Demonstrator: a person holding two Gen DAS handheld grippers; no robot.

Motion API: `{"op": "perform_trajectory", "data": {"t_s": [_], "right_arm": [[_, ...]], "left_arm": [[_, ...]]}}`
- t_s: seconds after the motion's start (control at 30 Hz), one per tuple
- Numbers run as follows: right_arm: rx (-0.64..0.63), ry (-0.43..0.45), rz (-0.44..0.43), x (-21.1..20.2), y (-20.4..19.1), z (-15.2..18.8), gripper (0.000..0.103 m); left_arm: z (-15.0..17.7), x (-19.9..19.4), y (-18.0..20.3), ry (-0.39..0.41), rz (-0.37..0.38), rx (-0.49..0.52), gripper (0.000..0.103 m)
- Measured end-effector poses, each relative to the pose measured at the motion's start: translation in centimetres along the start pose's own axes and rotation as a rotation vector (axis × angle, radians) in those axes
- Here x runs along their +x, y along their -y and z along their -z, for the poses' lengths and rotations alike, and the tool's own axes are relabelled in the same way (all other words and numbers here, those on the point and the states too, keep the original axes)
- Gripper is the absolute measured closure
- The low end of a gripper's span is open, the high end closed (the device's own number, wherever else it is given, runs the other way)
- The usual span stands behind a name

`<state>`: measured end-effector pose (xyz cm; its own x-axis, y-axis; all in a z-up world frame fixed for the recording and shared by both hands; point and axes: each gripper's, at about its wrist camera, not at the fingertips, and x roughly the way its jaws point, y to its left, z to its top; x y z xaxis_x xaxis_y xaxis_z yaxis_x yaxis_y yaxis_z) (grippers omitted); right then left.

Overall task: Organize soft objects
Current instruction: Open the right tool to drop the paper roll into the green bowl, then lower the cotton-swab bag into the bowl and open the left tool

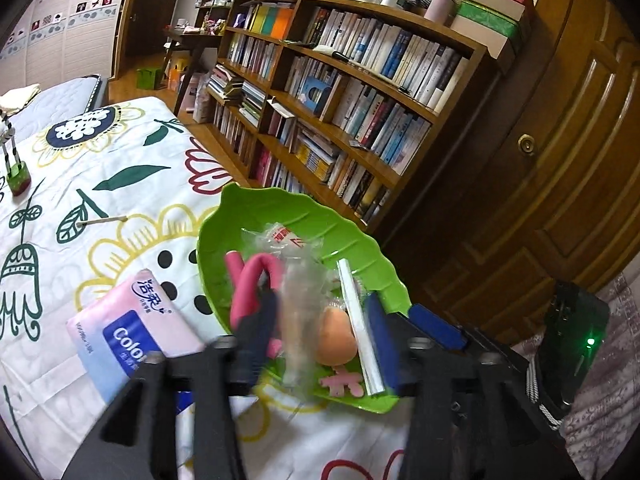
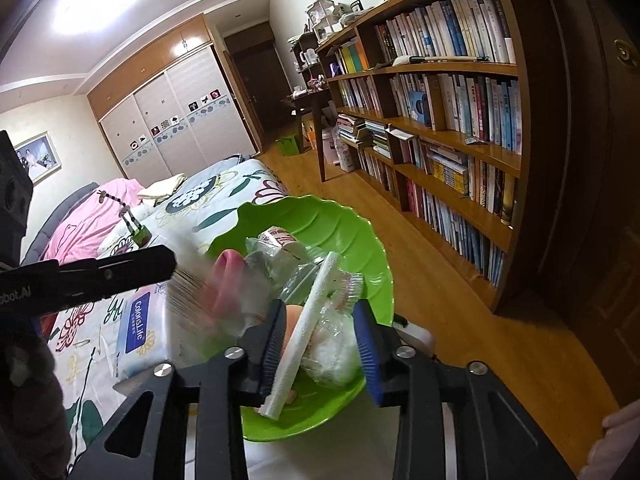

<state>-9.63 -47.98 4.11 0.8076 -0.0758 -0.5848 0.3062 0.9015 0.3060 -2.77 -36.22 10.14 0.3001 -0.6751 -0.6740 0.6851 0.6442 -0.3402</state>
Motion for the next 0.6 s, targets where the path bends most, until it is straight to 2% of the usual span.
{"op": "perform_trajectory", "data": {"t_s": [0.03, 0.1, 0.3, 0.47, 0.6], "right_arm": [[0.002, 0.003, 0.003, -0.1, 0.1, 0.0, 0.059], [0.006, 0.009, 0.008, -0.3, 0.2, 0.1, 0.054], [0.022, 0.021, 0.016, -0.9, 0.8, 0.1, 0.041], [0.024, 0.022, 0.019, -1.2, 0.9, 0.3, 0.023], [0.004, 0.019, 0.035, -1.5, 0.7, 0.5, 0.019]], "left_arm": [[0.1, 0.1, 0.1, 0.004, -0.006, 0.001, 0.041], [0.4, 0.3, 0.3, 0.007, -0.025, 0.019, 0.041], [1.1, 0.7, 1.4, 0.021, -0.140, 0.088, 0.037], [1.5, 0.5, 1.5, 0.049, -0.231, 0.109, 0.025], [1.7, 0.3, 1.4, 0.066, -0.275, 0.126, 0.025]]}}
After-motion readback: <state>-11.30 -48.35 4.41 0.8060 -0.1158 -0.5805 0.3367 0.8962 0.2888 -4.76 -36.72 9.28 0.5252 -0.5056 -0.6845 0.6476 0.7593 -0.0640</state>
